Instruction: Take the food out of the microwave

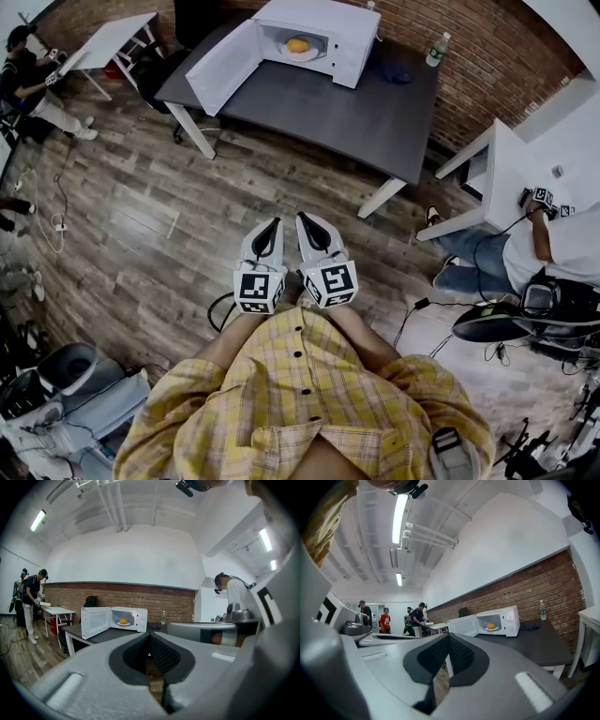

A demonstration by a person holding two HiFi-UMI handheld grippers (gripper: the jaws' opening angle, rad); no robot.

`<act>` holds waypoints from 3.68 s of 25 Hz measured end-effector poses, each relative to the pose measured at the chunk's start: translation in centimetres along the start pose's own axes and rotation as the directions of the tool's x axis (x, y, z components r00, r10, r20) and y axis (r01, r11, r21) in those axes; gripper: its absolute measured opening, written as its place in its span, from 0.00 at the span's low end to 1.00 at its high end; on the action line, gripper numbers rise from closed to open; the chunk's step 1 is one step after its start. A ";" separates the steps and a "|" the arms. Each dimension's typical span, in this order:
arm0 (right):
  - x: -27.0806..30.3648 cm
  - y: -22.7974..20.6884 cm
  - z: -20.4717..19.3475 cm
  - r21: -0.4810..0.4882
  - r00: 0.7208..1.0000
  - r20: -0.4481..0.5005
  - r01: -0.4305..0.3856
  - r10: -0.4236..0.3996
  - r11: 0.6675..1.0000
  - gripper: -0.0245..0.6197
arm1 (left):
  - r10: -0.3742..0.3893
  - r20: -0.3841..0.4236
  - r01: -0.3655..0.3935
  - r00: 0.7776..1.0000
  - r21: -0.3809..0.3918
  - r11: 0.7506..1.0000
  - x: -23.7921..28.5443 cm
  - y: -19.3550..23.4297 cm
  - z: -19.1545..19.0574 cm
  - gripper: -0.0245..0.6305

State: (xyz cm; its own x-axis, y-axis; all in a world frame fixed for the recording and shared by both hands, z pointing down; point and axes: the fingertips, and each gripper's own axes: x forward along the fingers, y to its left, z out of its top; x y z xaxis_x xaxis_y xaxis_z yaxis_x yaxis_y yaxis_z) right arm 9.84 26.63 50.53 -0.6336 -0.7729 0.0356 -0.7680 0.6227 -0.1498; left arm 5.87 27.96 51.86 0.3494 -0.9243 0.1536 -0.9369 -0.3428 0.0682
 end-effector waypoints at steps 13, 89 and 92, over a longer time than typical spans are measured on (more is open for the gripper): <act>7.6 -4.8 0.2 -0.030 0.998 -0.022 0.056 -0.057 0.998 0.04 | -0.036 0.010 0.036 0.999 -0.035 0.999 7.6 4.6 0.6 0.04; 41.6 -19.8 3.5 0.094 0.965 -0.065 0.259 -0.253 0.961 0.04 | -0.220 -0.032 0.219 0.975 -0.023 0.975 37.8 27.1 7.3 0.04; 42.0 -21.7 2.4 0.188 0.964 -0.082 0.265 -0.254 0.946 0.04 | -0.217 -0.034 0.216 0.976 -0.020 0.976 38.6 27.2 7.3 0.04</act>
State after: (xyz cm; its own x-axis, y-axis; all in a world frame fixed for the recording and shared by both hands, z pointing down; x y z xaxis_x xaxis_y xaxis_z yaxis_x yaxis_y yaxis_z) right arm 0.15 -19.61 52.92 -0.4231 -0.8929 0.1538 -0.8769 0.3608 -0.3175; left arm -6.22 -18.26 52.43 0.5442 -0.8218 0.1689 -0.8389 -0.5310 0.1196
